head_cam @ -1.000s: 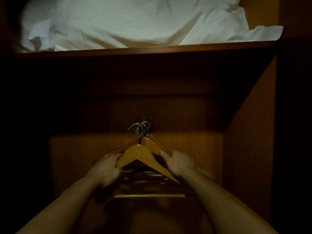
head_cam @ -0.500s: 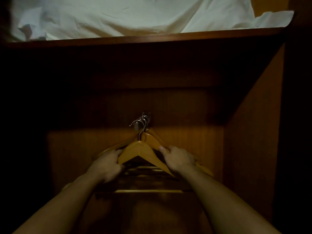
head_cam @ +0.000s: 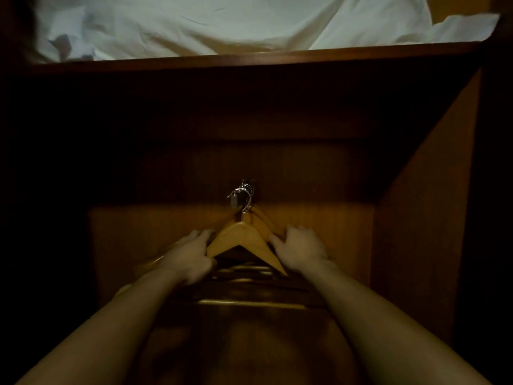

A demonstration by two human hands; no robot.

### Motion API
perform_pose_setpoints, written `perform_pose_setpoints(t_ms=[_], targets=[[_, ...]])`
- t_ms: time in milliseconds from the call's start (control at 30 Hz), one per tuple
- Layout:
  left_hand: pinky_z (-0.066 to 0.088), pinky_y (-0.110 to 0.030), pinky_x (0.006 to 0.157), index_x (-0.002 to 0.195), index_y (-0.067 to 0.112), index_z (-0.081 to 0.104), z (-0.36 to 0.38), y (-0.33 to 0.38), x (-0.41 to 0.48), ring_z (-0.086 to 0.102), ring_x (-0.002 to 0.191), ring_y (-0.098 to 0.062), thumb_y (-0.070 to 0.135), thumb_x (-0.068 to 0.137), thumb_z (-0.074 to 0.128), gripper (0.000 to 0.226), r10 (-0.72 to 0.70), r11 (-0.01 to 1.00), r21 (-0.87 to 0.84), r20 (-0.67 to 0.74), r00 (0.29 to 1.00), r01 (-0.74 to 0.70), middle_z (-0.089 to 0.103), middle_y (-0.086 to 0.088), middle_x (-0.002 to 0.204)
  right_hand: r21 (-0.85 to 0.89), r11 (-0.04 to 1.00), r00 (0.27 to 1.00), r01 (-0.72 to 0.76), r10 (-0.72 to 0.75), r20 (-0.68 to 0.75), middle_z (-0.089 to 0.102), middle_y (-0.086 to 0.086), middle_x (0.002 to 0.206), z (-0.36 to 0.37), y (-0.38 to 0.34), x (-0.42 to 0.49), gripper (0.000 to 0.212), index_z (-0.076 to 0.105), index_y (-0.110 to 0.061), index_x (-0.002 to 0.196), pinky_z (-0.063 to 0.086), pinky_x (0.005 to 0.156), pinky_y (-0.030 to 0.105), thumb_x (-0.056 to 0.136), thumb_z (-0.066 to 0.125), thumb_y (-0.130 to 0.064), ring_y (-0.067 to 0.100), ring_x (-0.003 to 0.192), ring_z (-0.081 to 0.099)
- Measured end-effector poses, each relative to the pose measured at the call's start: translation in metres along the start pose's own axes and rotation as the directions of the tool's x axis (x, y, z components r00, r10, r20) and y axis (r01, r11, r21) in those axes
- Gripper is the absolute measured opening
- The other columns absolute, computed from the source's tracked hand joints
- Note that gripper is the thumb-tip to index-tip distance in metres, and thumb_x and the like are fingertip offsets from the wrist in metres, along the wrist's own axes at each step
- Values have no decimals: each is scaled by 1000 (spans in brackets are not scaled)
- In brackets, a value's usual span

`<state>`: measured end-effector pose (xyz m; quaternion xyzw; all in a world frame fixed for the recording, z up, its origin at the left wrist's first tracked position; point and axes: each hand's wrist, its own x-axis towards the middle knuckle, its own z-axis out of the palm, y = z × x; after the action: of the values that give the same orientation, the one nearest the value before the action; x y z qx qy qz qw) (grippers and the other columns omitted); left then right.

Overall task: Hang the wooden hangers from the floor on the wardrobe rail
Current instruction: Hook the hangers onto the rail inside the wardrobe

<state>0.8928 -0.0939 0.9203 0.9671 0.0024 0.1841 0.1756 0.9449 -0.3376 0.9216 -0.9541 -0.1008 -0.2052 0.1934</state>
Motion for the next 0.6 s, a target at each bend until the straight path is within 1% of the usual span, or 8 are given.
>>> perform_pose_setpoints(t_ms=[67, 100, 167, 233, 300, 433, 533, 600], targets=[[41, -44, 104, 152, 28, 24, -4, 4, 4, 43, 126, -24, 38, 84, 63, 80, -7, 1000, -16, 2, 1000, 7, 42, -2, 141, 128, 986, 993, 104, -95, -76, 58, 3, 108, -7, -1, -8, 57, 57, -19, 117, 50, 87, 40, 97, 30, -65, 24, 107, 58], [42, -44, 103, 152, 27, 25, -6, 6, 6, 44, 124, -24, 37, 84, 63, 79, -12, 999, -30, 7, 1000, 13, 43, -3, 140, 167, 974, 988, 152, -144, -57, 58, 0, 105, -9, -3, -12, 58, 56, -20, 116, 49, 82, 37, 96, 28, -67, 21, 101, 59], [43, -44, 100, 152, 26, 27, -10, 11, 12, 45, 120, -24, 36, 85, 64, 77, -17, 998, -55, 17, 1000, 18, 45, -4, 137, 146, 970, 974, 196, -210, 86, 61, 1, 106, -12, -5, -17, 66, 52, -20, 123, 48, 78, 36, 93, 27, -73, 19, 95, 59], [45, -43, 97, 151, 26, 29, -11, 17, 18, 47, 115, -23, 38, 84, 66, 77, -14, 999, -51, 16, 1000, 15, 46, -4, 134, 94, 976, 961, 198, -212, 177, 64, 6, 108, -11, -6, -20, 69, 48, -18, 130, 53, 83, 42, 92, 31, -74, 24, 96, 62], [45, -44, 99, 151, 26, 27, -12, 21, 24, 48, 118, -25, 38, 83, 66, 80, -15, 1000, -27, 20, 1000, 15, 46, -5, 137, 94, 979, 965, 183, -197, 173, 65, 11, 110, -11, -6, -20, 67, 46, -15, 132, 53, 87, 46, 94, 33, -69, 29, 99, 63], [41, -45, 104, 152, 24, 25, -8, 16, 33, 44, 126, -29, 35, 83, 66, 82, -49, 999, -7, 59, 997, 50, 43, -8, 143, 99, 983, 967, 155, -171, 188, 63, 13, 120, -12, -11, -16, 69, 43, -14, 139, 52, 92, 44, 96, 33, -67, 30, 107, 61], [45, -46, 101, 149, 23, 32, 0, 6, 36, 50, 120, -28, 33, 82, 68, 76, -78, 995, -49, 87, 993, 82, 49, -8, 137, 59, 987, 967, 148, -157, 200, 63, 12, 120, -7, -17, -14, 67, 46, -14, 135, 51, 93, 48, 96, 34, -66, 29, 108, 60], [47, -44, 96, 145, 22, 38, 3, 0, 39, 53, 112, -26, 33, 82, 68, 71, -85, 994, -59, 106, 991, 92, 53, -7, 130, 57, 988, 967, 140, -149, 206, 62, 9, 116, 0, -20, -13, 63, 48, -15, 130, 50, 92, 46, 96, 34, -66, 28, 106, 60]])
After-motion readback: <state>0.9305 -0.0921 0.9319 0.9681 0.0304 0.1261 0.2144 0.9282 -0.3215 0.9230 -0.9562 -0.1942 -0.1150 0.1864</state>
